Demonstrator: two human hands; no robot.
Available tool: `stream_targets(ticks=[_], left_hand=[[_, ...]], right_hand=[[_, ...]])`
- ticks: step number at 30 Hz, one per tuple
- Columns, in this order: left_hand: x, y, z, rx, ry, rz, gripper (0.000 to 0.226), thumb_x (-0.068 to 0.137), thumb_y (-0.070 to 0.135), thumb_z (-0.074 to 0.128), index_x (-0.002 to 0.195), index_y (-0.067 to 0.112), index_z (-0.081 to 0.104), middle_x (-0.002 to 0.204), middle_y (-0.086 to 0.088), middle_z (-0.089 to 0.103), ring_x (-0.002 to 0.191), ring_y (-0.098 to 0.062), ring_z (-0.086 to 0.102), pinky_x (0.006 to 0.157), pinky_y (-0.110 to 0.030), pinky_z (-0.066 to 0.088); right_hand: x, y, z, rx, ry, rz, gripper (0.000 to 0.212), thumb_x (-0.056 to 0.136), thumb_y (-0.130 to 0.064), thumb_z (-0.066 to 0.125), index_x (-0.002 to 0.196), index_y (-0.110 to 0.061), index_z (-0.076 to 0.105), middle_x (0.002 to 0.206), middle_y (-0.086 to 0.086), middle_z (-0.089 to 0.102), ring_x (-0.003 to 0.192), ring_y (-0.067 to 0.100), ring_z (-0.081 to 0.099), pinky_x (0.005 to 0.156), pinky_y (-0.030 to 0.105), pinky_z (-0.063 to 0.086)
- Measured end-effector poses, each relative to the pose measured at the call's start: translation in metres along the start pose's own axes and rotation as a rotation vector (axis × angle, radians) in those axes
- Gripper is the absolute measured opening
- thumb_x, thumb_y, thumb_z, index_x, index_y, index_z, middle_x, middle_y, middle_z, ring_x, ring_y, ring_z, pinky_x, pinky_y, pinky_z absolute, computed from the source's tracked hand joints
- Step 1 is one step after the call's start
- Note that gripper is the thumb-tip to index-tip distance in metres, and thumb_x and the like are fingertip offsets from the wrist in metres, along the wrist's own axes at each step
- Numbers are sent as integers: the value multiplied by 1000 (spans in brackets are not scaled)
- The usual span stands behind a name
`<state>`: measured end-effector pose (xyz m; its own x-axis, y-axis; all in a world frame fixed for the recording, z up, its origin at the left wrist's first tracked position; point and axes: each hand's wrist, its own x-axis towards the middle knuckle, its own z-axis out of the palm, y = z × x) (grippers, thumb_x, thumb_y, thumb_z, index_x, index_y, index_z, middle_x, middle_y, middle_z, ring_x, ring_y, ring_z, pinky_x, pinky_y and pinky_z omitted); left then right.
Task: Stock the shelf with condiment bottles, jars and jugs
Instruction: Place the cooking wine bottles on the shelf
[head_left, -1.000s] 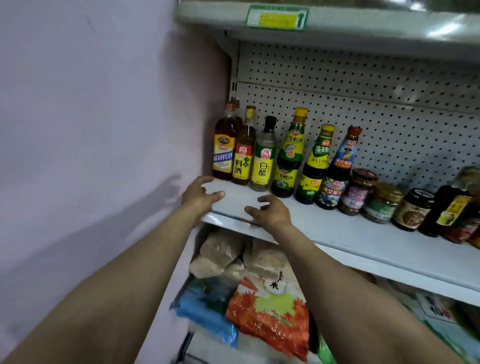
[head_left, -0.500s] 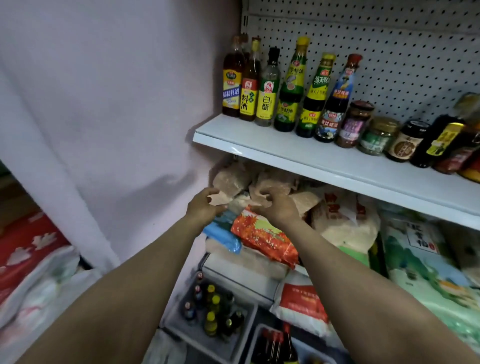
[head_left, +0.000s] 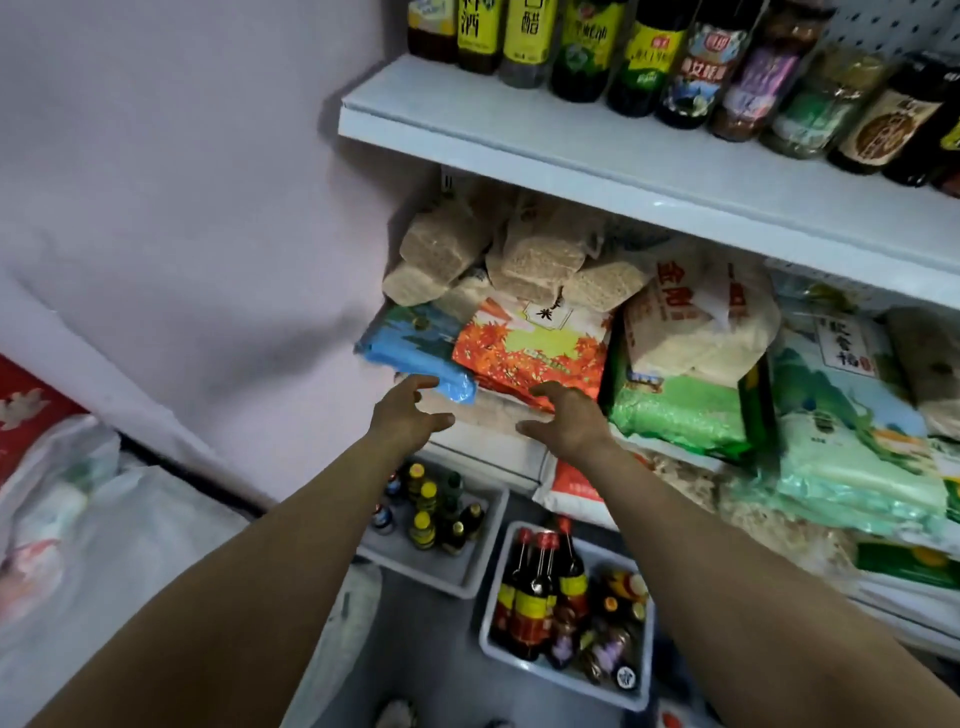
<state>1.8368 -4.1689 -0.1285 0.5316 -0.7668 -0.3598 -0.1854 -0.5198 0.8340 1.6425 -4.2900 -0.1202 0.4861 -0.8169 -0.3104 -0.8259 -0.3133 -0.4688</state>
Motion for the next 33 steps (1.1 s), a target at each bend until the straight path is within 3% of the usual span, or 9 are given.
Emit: stream_targets(ticks=[4,10,13,16,20,25,28,30,33], left_hand=[[23,-73,24,10,-49,-76,54,76,16,82,126,18,61,122,-8,60,105,-16,57,81,-22,42],[58,-204,85,-80,-122,-245,48,80,2,76,125,5,59,122,-16,59,119,-30,56,96,-31,45],[81,-271,122,-113,-148,-311,49,80,-1,75,126,2,57,128,-24,58,119,-34,58,105,-45,45],[108,-337,157,-140,-180,-342,44,82,3,75,123,8,58,130,-24,58,118,-31,59,106,-48,44],[140,-413,203,-59,-223,-314,46,84,25,76,126,25,57,137,-11,55,121,-21,56,105,-46,44],[171,-468,247,80,-249,-211,63,86,37,72,143,31,45,145,-2,48,133,-20,45,106,-40,40],[185,-480,265,8,-269,-159,71,80,37,73,144,26,45,143,-2,51,132,-20,47,108,-43,39],[193,-485,275,16,-264,-100,64,82,27,75,141,22,50,135,-1,58,125,-16,52,105,-36,41],[202,-490,281,14,-250,-45,54,86,12,71,137,17,54,129,-1,61,117,-11,55,93,-16,41]], right_hand=[[14,41,67,106,-74,110,53,85,-42,74,131,-22,58,135,9,59,120,28,57,96,34,47],[47,105,180,201,-148,255,38,90,-36,70,124,-20,65,126,3,67,116,24,61,93,29,47],[73,135,238,223,-158,285,37,90,-37,68,123,-20,68,129,3,65,118,24,60,96,28,46],[99,167,297,309,-115,305,37,88,-40,71,121,-24,67,117,0,70,111,19,63,89,25,46],[135,209,376,427,-93,320,41,87,-42,72,122,-24,67,120,4,68,112,20,63,96,35,50],[169,256,462,537,-85,293,46,83,-43,77,126,-31,65,126,3,64,114,18,59,83,24,48],[185,273,494,597,-83,236,49,80,-39,80,126,-37,62,136,-1,59,126,16,52,99,34,48],[195,281,508,631,-95,197,51,80,-33,82,127,-35,64,136,-2,60,130,13,51,108,37,44],[204,285,518,646,-67,171,41,76,-29,84,111,-45,69,114,-21,68,110,-12,57,91,10,45]])
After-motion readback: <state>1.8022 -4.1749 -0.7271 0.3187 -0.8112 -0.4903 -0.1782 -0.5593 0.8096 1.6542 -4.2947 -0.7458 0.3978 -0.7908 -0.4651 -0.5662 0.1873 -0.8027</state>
